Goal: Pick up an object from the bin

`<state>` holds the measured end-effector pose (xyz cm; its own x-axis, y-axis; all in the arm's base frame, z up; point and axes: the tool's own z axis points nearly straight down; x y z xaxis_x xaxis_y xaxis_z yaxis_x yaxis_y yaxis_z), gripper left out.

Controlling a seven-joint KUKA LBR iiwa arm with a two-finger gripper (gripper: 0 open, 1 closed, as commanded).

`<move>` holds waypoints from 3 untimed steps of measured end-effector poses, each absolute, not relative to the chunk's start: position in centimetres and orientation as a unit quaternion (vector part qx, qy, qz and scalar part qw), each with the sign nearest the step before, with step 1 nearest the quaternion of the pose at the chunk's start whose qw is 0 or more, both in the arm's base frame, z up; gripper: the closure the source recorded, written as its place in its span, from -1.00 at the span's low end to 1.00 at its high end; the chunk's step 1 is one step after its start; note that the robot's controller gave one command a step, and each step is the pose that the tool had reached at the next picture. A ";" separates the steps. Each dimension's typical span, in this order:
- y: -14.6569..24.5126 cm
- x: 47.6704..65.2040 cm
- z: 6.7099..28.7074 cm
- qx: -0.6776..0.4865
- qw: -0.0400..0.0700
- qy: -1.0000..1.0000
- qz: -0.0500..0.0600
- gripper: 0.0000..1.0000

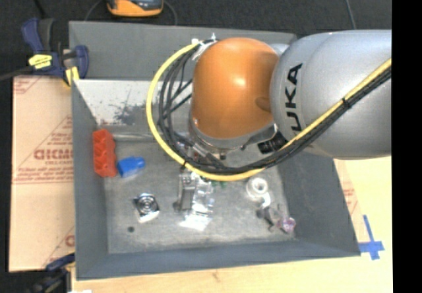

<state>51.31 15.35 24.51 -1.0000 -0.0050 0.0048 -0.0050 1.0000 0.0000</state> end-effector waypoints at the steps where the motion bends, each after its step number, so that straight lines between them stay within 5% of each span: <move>1: 16.0 52.8 13.0 -0.068 0.002 -0.998 0.000 -1.00; 2: 17.7 53.3 6.9 0.030 0.000 -1.000 0.000 -1.00; 3: 17.8 53.4 7.1 0.028 0.000 -1.000 -0.001 1.00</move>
Offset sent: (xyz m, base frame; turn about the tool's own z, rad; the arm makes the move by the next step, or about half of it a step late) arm 0.0147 0.0072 -0.1116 0.1434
